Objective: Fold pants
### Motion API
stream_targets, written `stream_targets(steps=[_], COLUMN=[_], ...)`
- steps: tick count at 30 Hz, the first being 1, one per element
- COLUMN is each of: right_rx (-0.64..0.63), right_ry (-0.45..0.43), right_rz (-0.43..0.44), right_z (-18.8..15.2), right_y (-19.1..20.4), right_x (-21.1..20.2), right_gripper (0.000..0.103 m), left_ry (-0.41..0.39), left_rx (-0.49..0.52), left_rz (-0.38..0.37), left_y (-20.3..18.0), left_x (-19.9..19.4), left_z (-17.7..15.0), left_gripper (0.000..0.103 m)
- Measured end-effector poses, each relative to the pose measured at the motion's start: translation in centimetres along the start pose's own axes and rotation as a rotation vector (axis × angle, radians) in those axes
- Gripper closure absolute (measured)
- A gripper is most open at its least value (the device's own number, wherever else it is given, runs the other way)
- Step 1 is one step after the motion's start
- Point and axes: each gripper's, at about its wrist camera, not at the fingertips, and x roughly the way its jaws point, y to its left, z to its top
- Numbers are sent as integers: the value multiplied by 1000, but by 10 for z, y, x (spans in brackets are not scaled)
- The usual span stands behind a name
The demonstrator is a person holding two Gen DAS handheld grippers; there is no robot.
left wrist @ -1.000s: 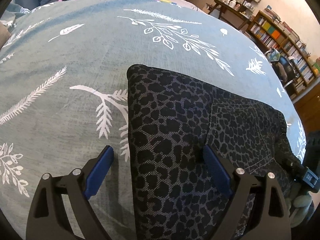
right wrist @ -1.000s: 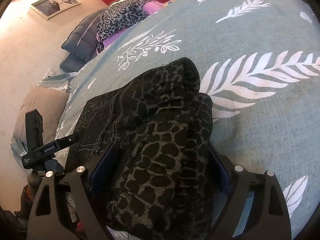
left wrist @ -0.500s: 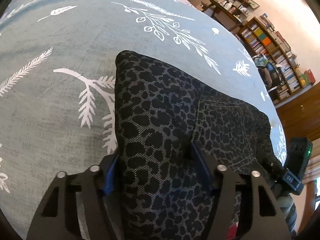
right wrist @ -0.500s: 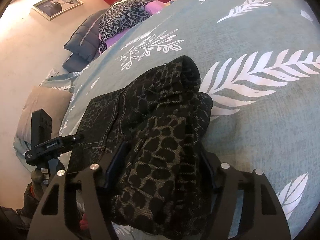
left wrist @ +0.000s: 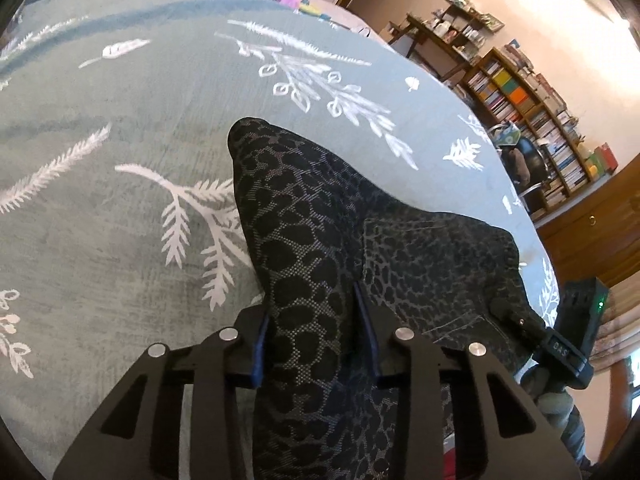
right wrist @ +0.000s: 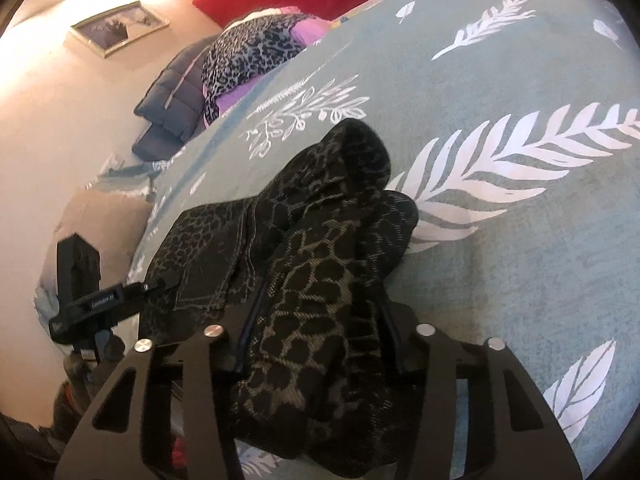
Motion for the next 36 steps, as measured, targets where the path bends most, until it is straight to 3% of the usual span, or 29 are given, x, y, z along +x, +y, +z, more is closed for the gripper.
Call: stream_targets(steps=[14, 21, 26, 29, 32, 36], right_rx=[-36, 12, 93, 108, 108, 93], right_ry=[-74, -36, 3, 41, 69, 79], right_rz=[55, 27, 30, 57, 74, 104], right_z=[32, 30, 25, 23, 22, 25], right_y=[23, 9, -11, -13, -12, -7], right_x=[-19, 1, 11, 21, 33, 37], right_gripper=[68, 68, 52, 35, 34, 51], left_ry=[-111, -59, -20, -2, 21, 35], left_rx=[141, 93, 36, 28, -31, -42], left_rz=[-35, -9, 15, 31, 15, -8], left_y=[-50, -31, -4, 11, 29, 34], left_x=[-29, -10, 7, 17, 27, 27], left_z=[47, 45, 34, 28, 23, 28], left_gripper=[76, 75, 72, 68, 66, 67])
